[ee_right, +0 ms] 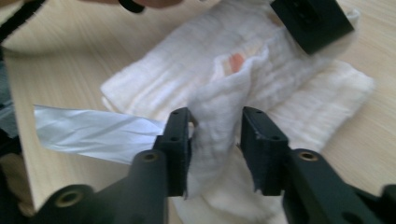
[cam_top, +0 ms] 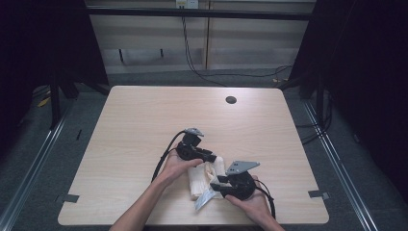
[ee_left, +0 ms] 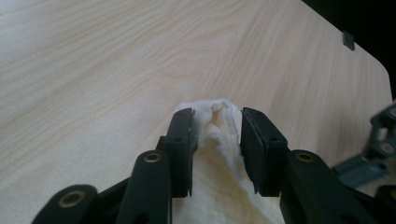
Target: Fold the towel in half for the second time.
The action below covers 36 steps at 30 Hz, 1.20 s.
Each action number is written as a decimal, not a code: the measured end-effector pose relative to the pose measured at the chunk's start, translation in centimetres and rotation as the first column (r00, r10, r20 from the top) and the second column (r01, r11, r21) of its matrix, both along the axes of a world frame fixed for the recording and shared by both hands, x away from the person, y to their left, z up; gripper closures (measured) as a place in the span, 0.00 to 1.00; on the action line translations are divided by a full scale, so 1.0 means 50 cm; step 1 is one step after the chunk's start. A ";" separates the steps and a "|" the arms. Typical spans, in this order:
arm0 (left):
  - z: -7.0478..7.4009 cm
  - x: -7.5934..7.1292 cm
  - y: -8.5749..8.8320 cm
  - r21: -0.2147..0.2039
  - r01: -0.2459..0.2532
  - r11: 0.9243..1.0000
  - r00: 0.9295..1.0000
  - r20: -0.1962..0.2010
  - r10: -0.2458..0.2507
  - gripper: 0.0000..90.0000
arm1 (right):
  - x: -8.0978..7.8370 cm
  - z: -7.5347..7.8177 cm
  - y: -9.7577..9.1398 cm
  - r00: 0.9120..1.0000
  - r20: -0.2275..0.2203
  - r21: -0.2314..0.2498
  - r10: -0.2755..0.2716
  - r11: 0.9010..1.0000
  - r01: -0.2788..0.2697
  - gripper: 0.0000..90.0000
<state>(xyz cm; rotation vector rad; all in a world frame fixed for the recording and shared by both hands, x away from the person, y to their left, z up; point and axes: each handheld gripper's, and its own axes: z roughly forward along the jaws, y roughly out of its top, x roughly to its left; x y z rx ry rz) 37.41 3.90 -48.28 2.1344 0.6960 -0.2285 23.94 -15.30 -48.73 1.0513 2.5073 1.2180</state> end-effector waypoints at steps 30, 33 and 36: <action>0.004 -0.051 0.077 0.052 0.004 0.999 0.995 0.096 -0.009 0.76 | 0.036 0.027 -0.082 0.989 0.044 0.109 -0.141 0.985 0.135 0.46; 0.023 -0.062 0.090 0.041 -0.005 0.999 0.993 0.116 0.001 0.68 | 0.043 0.031 -0.092 0.986 0.047 0.098 -0.159 0.983 0.154 0.45; 0.041 -0.073 0.108 0.045 -0.007 0.999 0.991 0.137 0.001 0.62 | 0.044 0.046 -0.109 0.981 0.056 0.123 -0.185 0.977 0.177 0.45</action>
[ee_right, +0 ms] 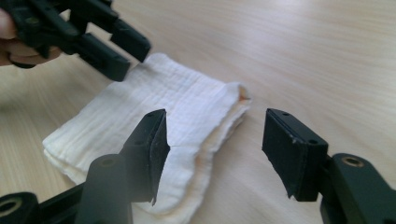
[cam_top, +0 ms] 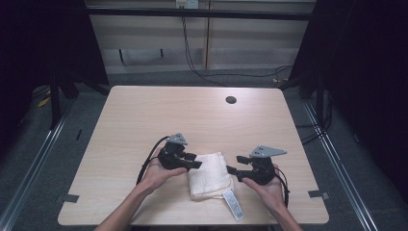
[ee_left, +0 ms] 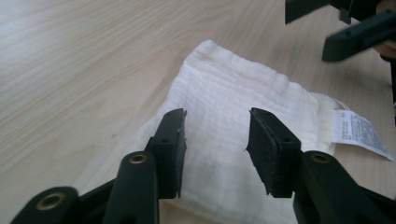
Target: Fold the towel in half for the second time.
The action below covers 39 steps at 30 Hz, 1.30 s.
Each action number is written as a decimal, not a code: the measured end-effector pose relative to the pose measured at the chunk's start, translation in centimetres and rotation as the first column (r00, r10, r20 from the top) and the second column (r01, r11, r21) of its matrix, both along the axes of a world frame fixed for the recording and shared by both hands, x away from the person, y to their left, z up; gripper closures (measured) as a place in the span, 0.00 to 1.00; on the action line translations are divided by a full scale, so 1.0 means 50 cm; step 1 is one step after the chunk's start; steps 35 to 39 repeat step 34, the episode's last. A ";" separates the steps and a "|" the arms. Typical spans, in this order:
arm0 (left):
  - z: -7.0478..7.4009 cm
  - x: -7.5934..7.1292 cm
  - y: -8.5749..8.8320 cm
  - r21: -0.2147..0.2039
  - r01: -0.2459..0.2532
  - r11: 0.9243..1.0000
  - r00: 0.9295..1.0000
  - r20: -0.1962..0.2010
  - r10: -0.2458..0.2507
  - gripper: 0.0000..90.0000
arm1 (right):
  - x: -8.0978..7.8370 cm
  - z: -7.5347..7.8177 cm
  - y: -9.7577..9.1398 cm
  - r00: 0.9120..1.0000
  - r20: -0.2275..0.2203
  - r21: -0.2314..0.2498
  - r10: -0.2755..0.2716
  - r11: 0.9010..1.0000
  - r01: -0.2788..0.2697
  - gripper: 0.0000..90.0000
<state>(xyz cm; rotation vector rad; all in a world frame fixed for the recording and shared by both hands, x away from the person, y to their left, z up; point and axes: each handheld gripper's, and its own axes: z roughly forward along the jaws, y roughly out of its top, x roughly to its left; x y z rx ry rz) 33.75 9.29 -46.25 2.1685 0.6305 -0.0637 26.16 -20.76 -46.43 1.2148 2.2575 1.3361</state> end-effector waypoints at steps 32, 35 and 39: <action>-0.011 -0.092 0.313 -0.044 -0.340 0.940 0.940 0.024 0.341 0.33 | -0.054 -0.009 -0.178 0.982 0.024 0.043 -0.187 0.982 0.186 0.40; -0.015 -0.090 0.318 -0.049 -0.346 0.937 0.938 0.010 0.347 0.34 | -0.054 -0.011 -0.179 0.979 0.029 0.048 -0.204 0.978 0.202 0.39; -0.015 -0.090 0.318 -0.049 -0.346 0.937 0.938 0.010 0.347 0.34 | -0.054 -0.011 -0.179 0.979 0.029 0.048 -0.204 0.978 0.202 0.39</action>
